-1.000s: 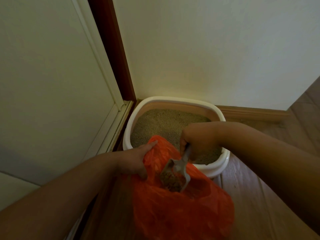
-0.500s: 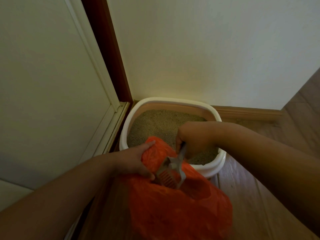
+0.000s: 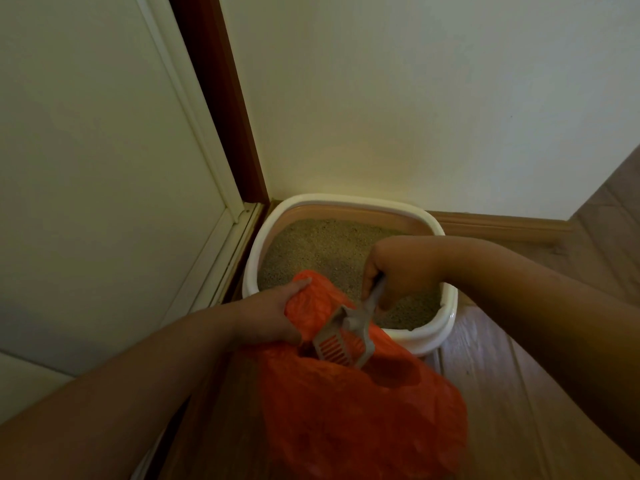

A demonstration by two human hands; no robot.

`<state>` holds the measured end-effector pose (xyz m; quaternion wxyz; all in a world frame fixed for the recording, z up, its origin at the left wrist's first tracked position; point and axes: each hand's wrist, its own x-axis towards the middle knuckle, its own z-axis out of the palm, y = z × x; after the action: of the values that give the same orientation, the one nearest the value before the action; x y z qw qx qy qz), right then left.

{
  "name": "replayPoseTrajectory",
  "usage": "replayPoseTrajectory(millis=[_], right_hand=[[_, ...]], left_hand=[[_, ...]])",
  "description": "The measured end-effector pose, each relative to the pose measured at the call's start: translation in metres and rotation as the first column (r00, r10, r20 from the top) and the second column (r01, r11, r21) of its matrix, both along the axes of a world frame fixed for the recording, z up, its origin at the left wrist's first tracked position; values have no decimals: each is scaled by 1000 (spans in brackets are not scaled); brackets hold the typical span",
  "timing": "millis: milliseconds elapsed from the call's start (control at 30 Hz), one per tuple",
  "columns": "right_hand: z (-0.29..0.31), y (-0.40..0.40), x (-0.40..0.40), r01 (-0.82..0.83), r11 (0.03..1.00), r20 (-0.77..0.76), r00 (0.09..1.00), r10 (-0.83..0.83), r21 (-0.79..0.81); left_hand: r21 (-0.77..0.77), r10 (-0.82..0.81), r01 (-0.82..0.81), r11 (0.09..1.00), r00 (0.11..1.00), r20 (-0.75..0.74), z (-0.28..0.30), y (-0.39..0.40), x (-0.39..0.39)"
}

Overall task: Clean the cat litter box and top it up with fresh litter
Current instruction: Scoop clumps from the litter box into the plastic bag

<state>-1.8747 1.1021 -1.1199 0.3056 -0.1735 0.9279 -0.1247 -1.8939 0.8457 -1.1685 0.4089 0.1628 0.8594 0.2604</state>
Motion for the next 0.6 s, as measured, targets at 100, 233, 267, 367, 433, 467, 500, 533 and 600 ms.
replayPoseTrajectory(millis=[100, 233, 267, 367, 433, 467, 500, 533, 600], right_hand=[[0, 11, -4, 92, 993, 31, 995, -90, -72], [-1, 38, -7, 246, 949, 83, 969, -234, -197], [-3, 45, -8, 297, 922, 96, 955, -282, -247], [-14, 60, -7, 461, 791, 138, 884, -446, -402], [-24, 63, -6, 545, 699, 125, 821, -558, -463], [-29, 64, -7, 566, 682, 95, 797, -597, -462], [-34, 65, -7, 574, 691, 58, 785, -616, -439], [-40, 65, -8, 577, 711, 22, 782, -623, -403], [-52, 66, -11, 575, 752, -30, 788, -615, -323]], left_hand=[[-25, 7, -7, 1000, 1000, -27, 0, -1, 0], [-93, -28, 27, 995, 1000, -14, -4, -8, 2], [-111, -30, 29, 993, 999, -10, -7, -10, 1], [-151, -40, 42, 988, 999, 17, -12, -15, 1], [-139, -44, 53, 989, 997, 67, -13, -15, 2], [-140, -51, 63, 988, 995, 84, -14, -16, 3], [-149, -62, 76, 986, 993, 96, -15, -16, 3], [-161, -71, 88, 983, 992, 106, -17, -16, 4], [-175, -84, 105, 979, 989, 121, -22, -16, 4]])
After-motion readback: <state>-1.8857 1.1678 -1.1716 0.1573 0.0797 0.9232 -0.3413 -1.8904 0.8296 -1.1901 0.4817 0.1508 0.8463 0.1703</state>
